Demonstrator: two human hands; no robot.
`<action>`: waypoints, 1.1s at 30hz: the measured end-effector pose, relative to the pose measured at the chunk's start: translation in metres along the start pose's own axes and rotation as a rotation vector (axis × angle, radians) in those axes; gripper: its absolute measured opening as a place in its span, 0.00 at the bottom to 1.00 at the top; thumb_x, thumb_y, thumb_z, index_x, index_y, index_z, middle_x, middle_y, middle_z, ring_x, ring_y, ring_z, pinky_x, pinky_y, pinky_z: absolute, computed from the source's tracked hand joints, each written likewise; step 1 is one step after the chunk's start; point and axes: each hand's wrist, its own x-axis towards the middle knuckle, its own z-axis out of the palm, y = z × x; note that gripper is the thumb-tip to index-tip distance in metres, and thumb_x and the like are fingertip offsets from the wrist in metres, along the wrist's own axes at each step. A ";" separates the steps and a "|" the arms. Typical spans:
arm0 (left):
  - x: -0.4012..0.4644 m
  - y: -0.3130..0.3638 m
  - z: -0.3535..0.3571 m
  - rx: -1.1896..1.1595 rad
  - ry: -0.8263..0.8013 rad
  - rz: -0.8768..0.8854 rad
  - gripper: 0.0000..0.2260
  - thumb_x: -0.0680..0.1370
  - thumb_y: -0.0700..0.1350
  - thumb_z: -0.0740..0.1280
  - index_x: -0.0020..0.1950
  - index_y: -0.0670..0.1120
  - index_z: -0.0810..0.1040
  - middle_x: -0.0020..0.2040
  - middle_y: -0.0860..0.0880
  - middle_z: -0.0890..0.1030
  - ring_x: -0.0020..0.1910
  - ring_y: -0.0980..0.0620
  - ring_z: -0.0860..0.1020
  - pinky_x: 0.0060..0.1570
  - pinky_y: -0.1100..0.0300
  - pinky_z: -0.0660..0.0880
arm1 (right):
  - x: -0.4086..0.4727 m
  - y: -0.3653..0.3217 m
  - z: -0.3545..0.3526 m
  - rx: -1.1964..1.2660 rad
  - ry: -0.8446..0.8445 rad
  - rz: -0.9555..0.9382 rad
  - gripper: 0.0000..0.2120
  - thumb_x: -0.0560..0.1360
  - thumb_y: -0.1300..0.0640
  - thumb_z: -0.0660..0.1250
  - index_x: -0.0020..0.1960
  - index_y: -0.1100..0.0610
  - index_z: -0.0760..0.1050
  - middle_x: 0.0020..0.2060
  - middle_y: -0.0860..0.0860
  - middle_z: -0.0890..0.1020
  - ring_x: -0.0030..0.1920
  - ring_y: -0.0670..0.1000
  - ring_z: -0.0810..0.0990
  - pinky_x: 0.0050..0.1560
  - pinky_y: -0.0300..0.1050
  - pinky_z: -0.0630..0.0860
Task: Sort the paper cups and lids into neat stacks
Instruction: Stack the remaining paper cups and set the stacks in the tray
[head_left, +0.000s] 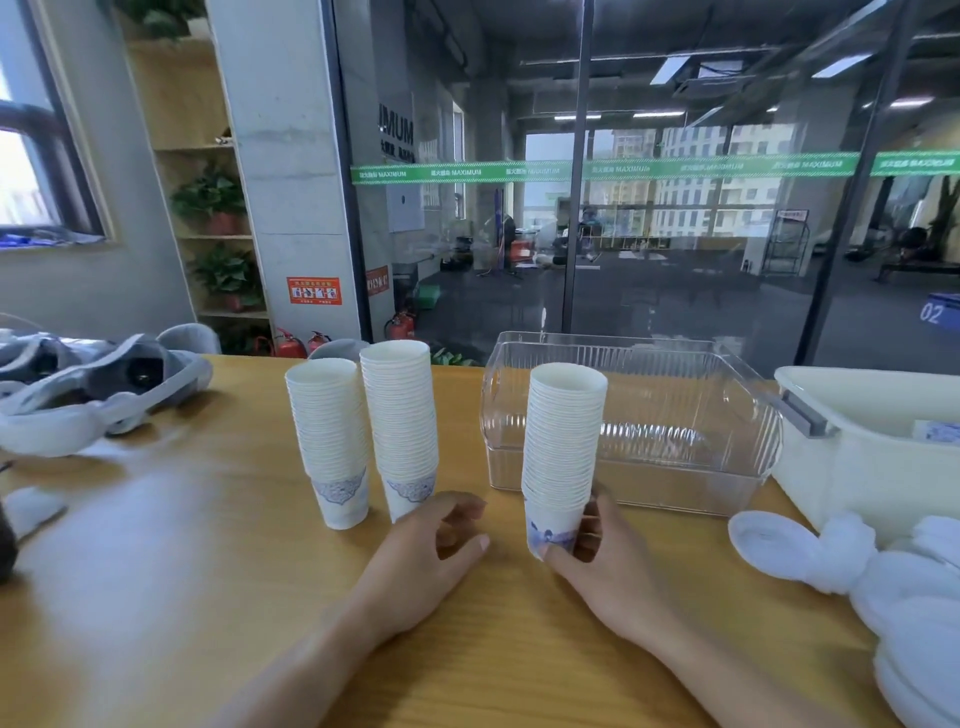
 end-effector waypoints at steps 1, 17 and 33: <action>-0.003 -0.002 -0.001 -0.013 0.038 0.005 0.12 0.79 0.49 0.74 0.61 0.58 0.78 0.55 0.63 0.82 0.56 0.63 0.80 0.60 0.62 0.78 | 0.004 -0.002 0.008 -0.002 0.000 -0.009 0.32 0.73 0.46 0.77 0.67 0.34 0.61 0.56 0.34 0.80 0.51 0.31 0.79 0.45 0.26 0.73; -0.010 0.002 -0.006 -0.065 0.238 0.037 0.04 0.78 0.47 0.73 0.45 0.56 0.81 0.43 0.60 0.83 0.33 0.61 0.76 0.36 0.67 0.70 | 0.044 -0.027 0.066 0.081 -0.037 -0.082 0.27 0.69 0.44 0.81 0.63 0.42 0.72 0.52 0.39 0.84 0.50 0.33 0.81 0.46 0.27 0.75; -0.015 0.017 0.002 -0.017 0.208 0.115 0.13 0.72 0.65 0.68 0.46 0.57 0.81 0.44 0.58 0.84 0.40 0.54 0.80 0.36 0.60 0.77 | 0.022 -0.015 0.040 0.178 0.022 -0.017 0.39 0.77 0.49 0.74 0.80 0.42 0.55 0.62 0.35 0.74 0.61 0.36 0.76 0.55 0.31 0.74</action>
